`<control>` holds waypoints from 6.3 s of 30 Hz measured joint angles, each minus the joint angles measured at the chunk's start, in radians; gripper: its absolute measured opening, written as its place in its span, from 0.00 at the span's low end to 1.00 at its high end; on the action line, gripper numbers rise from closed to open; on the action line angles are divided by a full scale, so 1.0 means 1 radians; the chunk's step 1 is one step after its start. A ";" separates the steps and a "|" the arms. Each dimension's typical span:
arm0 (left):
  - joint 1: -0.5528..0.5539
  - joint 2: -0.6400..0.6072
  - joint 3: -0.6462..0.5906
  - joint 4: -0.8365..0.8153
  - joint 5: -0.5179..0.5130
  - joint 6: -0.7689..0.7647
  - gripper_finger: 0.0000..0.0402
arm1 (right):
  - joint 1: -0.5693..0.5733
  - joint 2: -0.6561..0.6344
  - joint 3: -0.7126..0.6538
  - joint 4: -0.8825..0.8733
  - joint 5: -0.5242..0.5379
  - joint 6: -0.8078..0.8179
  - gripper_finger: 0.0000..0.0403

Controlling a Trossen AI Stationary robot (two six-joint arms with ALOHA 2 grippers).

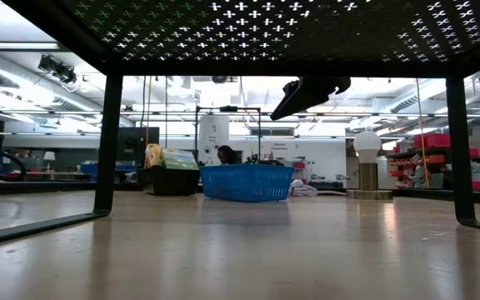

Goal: Pick & Place Office Desk Supplies
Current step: Put the green bin on the shelf, then put the blue bin on the shelf

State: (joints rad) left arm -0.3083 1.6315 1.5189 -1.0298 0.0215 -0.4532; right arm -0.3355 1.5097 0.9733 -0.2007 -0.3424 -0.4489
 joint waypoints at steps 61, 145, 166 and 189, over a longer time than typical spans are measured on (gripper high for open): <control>-0.018 0.267 0.200 0.087 0.029 0.274 0.06 | -0.001 0.000 0.000 -0.102 0.139 -0.012 0.51; 0.388 -0.820 -1.276 1.609 -0.419 0.639 0.64 | 0.074 0.409 0.362 -0.499 0.190 -0.219 0.48; 0.461 -0.820 -1.276 1.634 -0.334 0.606 0.64 | 0.101 0.407 0.362 -0.504 0.277 -0.192 0.03; 0.461 -0.820 -1.276 1.604 -0.334 0.606 0.64 | 0.214 0.258 0.362 -0.593 0.511 -0.006 0.02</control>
State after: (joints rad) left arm 0.1524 0.8116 0.2428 0.5740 -0.3126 0.1532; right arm -0.1217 1.7673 1.3354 -0.7940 0.1687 -0.4552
